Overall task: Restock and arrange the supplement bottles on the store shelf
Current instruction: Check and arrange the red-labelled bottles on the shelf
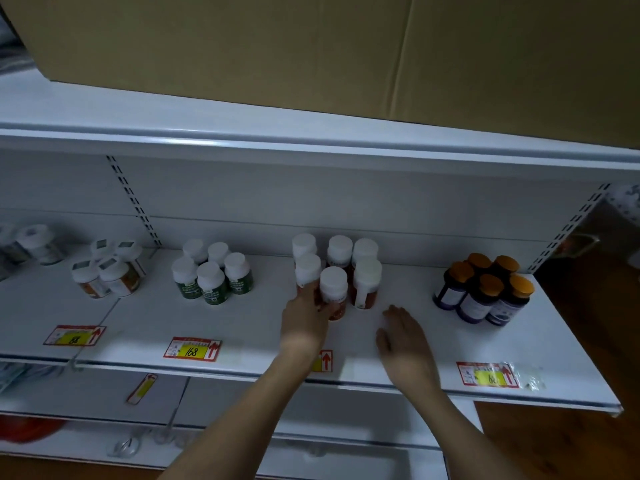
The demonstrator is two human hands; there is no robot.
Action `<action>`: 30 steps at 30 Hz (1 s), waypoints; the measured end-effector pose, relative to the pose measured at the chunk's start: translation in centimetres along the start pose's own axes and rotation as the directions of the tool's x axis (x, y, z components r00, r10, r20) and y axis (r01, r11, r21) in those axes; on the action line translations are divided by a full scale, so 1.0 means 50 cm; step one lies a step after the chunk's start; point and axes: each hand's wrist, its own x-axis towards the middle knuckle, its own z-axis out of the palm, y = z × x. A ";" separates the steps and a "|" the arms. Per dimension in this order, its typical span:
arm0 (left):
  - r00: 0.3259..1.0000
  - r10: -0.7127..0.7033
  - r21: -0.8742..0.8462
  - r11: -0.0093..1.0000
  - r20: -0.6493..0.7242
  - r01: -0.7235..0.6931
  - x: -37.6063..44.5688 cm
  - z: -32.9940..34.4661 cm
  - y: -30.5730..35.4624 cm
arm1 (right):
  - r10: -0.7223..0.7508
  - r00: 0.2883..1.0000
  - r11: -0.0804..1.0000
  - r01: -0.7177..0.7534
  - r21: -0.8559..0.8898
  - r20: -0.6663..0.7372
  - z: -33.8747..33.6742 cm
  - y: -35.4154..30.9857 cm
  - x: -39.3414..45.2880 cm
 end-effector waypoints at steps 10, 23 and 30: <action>0.992 -0.037 -0.046 0.998 -0.124 0.031 0.007 0.050 -0.021 | -0.016 0.998 0.999 0.014 -0.035 -0.060 0.009 0.008 0.012; 0.981 -0.023 -0.150 0.989 -0.192 -0.007 -0.020 0.072 0.002 | -0.034 0.998 0.998 0.031 -0.055 -0.050 0.016 0.019 0.015; 0.853 0.429 0.077 0.901 -0.296 -0.427 0.000 0.041 0.132 | -0.062 0.997 0.997 0.060 -0.051 -0.039 0.018 0.025 0.015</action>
